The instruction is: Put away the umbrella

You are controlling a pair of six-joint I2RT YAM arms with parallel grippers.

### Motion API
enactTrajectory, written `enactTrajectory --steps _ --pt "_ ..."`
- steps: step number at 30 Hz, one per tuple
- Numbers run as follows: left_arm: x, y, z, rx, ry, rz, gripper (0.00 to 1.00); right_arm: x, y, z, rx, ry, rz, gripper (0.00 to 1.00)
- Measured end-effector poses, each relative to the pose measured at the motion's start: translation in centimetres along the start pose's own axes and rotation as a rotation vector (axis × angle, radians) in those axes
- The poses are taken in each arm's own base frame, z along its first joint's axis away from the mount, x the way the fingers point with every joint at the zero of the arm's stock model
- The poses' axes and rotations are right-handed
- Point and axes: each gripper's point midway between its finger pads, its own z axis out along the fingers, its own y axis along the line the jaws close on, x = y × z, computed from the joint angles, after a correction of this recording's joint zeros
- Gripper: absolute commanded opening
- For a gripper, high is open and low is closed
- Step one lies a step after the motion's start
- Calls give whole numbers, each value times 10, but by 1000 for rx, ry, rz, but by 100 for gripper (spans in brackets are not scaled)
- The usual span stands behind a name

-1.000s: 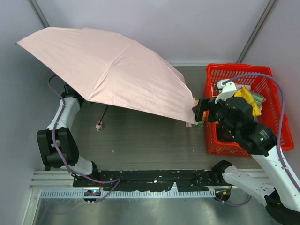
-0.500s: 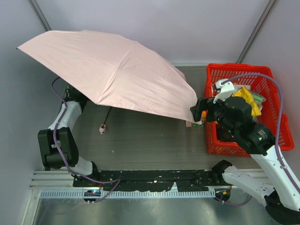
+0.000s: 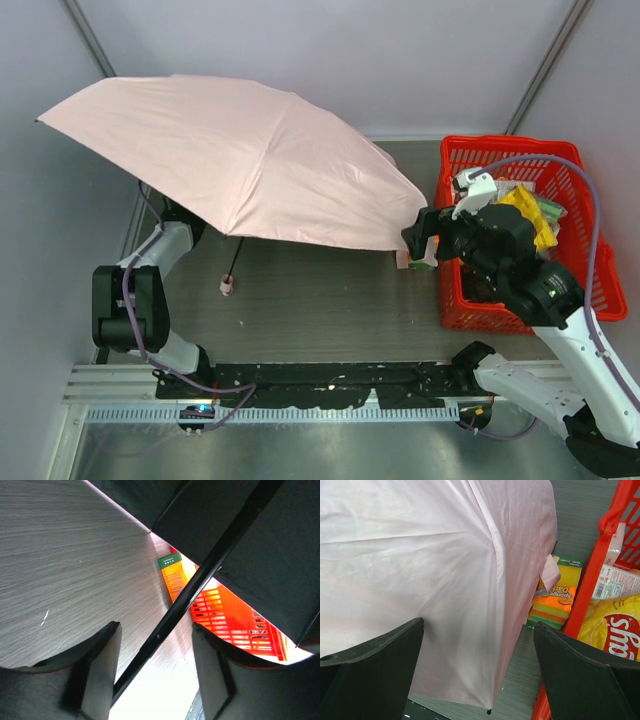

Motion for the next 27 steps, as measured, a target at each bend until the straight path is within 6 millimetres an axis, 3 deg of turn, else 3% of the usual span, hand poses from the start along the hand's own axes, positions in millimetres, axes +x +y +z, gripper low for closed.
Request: enactTrajectory --steps 3,7,11,13,17,20,22,27 --pt "4 -6 3 20 7 3 43 0 0 0 -1 0 4 95" --pt "4 -15 -3 23 2 19 17 0 1 0 -7 1 9 95" --pt "-12 -54 -20 62 -52 127 0 -2 -2 -1 13 -7 19 94" --pt "-27 -81 -31 82 -107 179 0 -8 -8 -5 51 -21 29 93" --pt "-47 -102 -44 63 -190 157 0 -27 -37 -21 214 -91 56 93" --pt "-54 -125 -54 92 -225 125 0 -38 -46 -39 253 -151 71 88" --pt "-58 -138 -60 98 -245 89 0 -42 -40 -47 207 -174 73 88" --pt "-67 -161 -68 104 -305 42 0 -41 8 -53 -82 -186 45 88"
